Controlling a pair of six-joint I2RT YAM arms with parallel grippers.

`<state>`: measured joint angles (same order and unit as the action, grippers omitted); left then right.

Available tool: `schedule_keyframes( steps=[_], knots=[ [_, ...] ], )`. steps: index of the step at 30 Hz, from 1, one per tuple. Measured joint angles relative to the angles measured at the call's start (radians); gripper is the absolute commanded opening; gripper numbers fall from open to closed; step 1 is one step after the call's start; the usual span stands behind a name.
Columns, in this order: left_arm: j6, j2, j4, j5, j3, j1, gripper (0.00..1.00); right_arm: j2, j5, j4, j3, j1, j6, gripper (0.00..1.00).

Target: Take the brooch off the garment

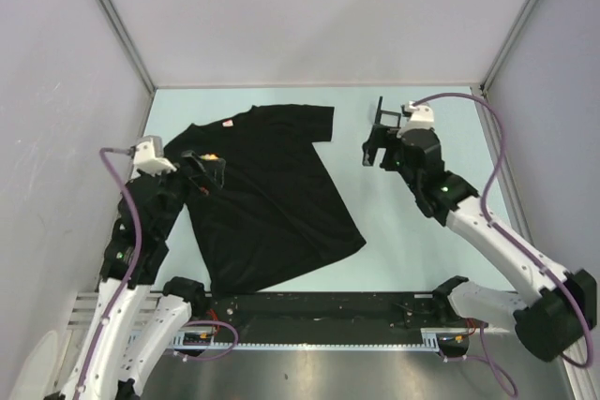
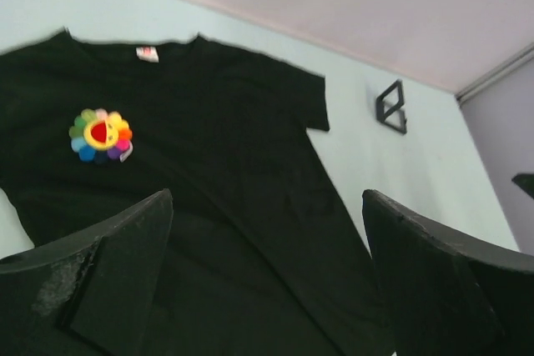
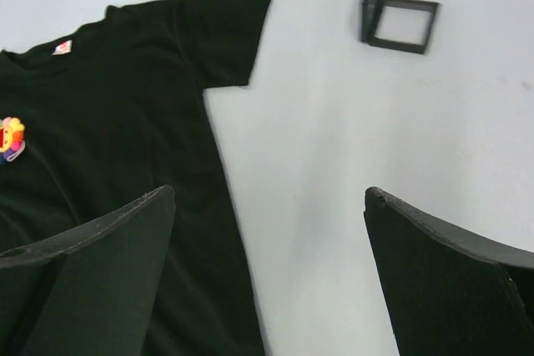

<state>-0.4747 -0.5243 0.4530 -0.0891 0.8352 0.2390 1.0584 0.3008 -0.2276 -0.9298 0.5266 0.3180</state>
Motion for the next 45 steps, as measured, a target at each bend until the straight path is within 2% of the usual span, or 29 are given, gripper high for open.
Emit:
schedule_keyframes(
  steps=[10, 14, 17, 20, 24, 25, 31, 35, 42, 45],
  knots=[
    [-0.008, -0.301, -0.067, 0.097, -0.035, 0.000, 1.00, 0.382, -0.048, 0.505, -0.020, 0.134, 0.003, 1.00],
    [-0.035, -0.456, -0.075, 0.100, -0.032, -0.016, 1.00, 0.620, -0.062, 0.642, -0.174, 0.182, 0.050, 1.00],
    [-0.080, -0.542, -0.079, 0.126, -0.029, -0.069, 0.98, 0.789, -0.082, 0.713, -0.319, 0.211, 0.098, 1.00],
    [-0.150, -0.611, -0.122, 0.185, -0.032, -0.162, 0.95, 0.947, -0.139, 0.765, -0.465, 0.232, 0.151, 0.92],
    [-0.264, -0.681, -0.257, 0.250, -0.085, -0.274, 0.91, 1.124, -0.271, 0.762, -0.645, 0.237, 0.194, 0.81],
    [-0.295, -0.702, -0.295, 0.260, -0.102, -0.291, 0.90, 1.164, -0.308, 0.755, -0.692, 0.237, 0.198, 0.74],
    [-0.441, -0.825, -0.474, 0.283, -0.166, -0.323, 0.82, 1.408, -0.523, 0.630, -0.979, 0.233, 0.235, 0.54],
    [-0.522, -0.842, -0.582, 0.277, -0.225, -0.356, 0.72, 1.517, -0.615, 0.510, -1.125, 0.239, 0.247, 0.52],
    [-0.614, -0.844, -0.726, 0.213, -0.325, -0.421, 0.66, 1.534, -0.656, 0.445, -1.144, 0.271, 0.225, 0.47],
    [-0.628, -0.865, -0.790, 0.196, -0.348, -0.433, 0.58, 1.553, -0.669, 0.438, -1.190, 0.282, 0.224, 0.46]
  ],
)
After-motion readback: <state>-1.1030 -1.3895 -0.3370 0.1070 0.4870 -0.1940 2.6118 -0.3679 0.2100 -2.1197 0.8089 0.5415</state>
